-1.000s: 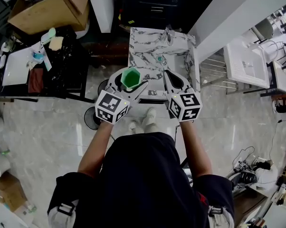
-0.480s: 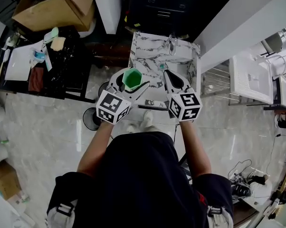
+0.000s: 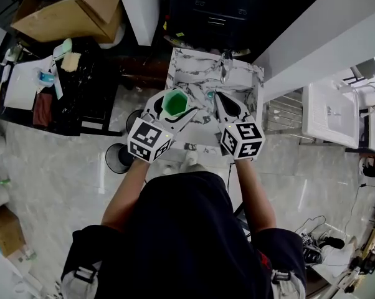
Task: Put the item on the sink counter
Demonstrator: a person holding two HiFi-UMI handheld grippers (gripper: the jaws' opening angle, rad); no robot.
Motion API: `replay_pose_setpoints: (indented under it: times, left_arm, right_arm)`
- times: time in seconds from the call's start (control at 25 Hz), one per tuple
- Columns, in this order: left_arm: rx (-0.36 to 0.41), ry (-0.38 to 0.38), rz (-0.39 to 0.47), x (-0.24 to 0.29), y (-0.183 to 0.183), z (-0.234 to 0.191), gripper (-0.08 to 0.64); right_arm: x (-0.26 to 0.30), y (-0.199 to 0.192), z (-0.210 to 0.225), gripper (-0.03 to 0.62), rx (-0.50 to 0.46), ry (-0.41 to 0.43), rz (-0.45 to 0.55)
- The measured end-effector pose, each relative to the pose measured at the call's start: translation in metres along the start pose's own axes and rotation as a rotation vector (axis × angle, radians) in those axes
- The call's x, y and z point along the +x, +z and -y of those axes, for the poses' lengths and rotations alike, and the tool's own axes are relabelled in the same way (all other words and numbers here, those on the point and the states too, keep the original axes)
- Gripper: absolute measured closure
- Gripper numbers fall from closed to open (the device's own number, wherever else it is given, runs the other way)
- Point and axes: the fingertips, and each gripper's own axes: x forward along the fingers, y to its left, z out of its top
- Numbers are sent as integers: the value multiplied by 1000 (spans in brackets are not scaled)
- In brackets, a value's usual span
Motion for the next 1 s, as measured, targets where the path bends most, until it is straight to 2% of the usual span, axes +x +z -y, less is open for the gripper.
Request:
replay_pose_setpoints:
  times: [0.4,1.0]
  left_arm:
    - [-21,20,-23,36,0,-23,225]
    - [-76,56,-65,73,-15,-46,225]
  right_arm:
    - [37,6,26,557,11,35,-24]
    - [76,-11,47,557,39,98,-93]
